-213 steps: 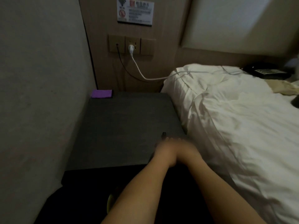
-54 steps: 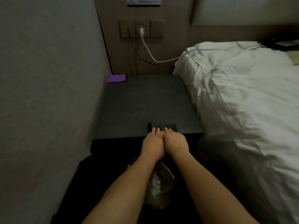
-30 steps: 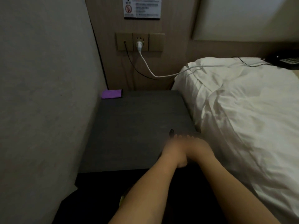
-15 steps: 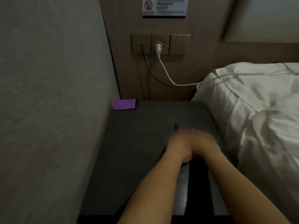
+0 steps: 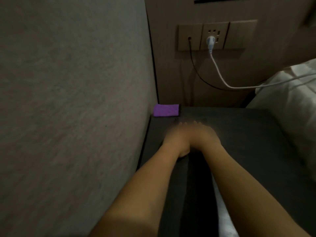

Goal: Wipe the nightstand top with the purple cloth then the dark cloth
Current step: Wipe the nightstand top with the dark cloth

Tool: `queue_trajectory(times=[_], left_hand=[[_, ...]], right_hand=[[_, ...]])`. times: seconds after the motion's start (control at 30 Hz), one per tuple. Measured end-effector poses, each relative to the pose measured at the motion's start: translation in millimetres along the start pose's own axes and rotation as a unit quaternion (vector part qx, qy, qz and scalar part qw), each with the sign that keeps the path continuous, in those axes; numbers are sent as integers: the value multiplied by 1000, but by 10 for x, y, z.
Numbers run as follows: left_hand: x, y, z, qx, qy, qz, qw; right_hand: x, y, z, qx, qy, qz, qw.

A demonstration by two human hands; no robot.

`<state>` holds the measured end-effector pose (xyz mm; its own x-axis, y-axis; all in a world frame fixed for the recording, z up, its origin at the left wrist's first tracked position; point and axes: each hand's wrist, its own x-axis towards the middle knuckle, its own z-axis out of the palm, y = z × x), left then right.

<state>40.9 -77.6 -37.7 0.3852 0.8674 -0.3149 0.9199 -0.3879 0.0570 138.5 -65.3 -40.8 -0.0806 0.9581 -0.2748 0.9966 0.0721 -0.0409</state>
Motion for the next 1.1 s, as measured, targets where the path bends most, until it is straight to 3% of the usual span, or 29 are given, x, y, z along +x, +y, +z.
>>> queue_trajectory(times=[0.23,0.57,1.1], left_hand=[[-399,-609,89,23,-15,-66,997],[-318,-611,122,13,-3,-75,997],[-177,-649,90,19,10,-61,998]], right_hand=[[-23,-754,49,5,1,-75,997],[3,-597,61,68,-32,-94,993],[150,-544,118,95,8,-93,991]])
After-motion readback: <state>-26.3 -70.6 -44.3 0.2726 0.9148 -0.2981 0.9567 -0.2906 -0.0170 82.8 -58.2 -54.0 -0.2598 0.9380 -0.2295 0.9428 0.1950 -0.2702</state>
